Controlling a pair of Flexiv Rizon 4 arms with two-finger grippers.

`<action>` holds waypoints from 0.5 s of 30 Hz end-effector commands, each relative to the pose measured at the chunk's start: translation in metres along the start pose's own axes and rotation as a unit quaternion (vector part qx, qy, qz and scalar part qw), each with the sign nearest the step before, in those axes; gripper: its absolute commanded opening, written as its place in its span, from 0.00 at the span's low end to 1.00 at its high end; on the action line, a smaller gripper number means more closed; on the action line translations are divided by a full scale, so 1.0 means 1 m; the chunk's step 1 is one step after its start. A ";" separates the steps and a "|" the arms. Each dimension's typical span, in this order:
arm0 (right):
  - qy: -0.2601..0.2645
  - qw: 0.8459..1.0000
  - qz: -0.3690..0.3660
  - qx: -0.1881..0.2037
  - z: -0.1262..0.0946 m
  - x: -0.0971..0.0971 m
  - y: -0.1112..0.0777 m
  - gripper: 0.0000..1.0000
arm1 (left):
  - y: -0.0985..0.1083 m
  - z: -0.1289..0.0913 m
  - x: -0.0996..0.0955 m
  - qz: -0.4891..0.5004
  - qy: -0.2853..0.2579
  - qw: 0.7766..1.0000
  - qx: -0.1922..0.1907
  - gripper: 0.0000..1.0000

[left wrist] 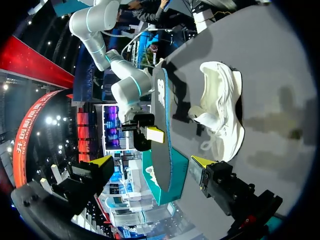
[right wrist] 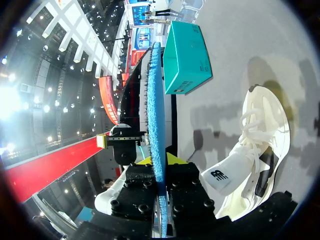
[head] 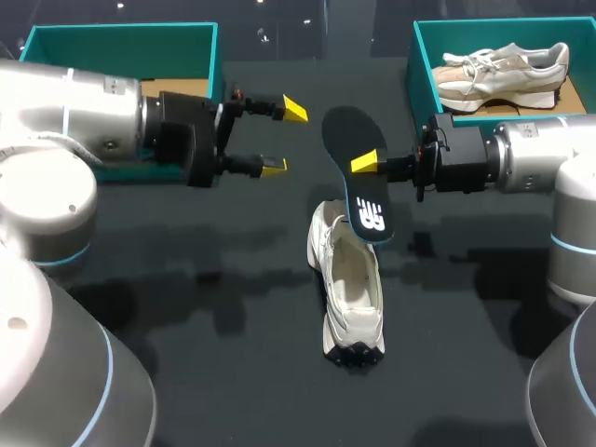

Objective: Take the shoe out of the shoebox, open the shoe tongue, remove and reinsert the insole, then place the shoe into the shoebox

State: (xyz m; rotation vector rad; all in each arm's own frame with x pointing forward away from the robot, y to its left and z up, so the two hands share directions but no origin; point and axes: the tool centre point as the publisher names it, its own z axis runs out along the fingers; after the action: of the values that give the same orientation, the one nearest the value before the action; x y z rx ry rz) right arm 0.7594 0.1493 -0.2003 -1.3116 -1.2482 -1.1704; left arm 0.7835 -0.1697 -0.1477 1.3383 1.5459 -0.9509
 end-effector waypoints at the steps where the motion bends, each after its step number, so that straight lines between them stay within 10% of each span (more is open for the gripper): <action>1: -0.001 1.000 0.000 -0.001 0.000 0.000 -0.001 0.00 | 0.026 0.003 -0.029 -0.015 0.122 0.992 0.038 1.00; 6: -0.001 1.000 0.000 -0.001 0.000 0.000 -0.001 0.00 | 0.034 0.006 -0.045 -0.033 0.182 0.979 0.081 1.00; 9: -0.001 1.000 0.000 -0.001 0.000 0.000 -0.001 0.00 | 0.029 0.002 -0.055 0.072 0.243 0.967 -0.040 1.00; 15: -0.001 1.000 0.000 -0.001 0.000 0.000 -0.001 0.00 | 0.029 0.002 -0.055 0.072 0.243 0.967 -0.040 1.00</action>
State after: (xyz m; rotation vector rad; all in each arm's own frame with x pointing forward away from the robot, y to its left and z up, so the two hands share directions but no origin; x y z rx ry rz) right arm 0.7587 0.1489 -0.2007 -1.3111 -1.2477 -1.1729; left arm 0.8261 -0.1839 -0.1003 1.6388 1.7107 -0.7226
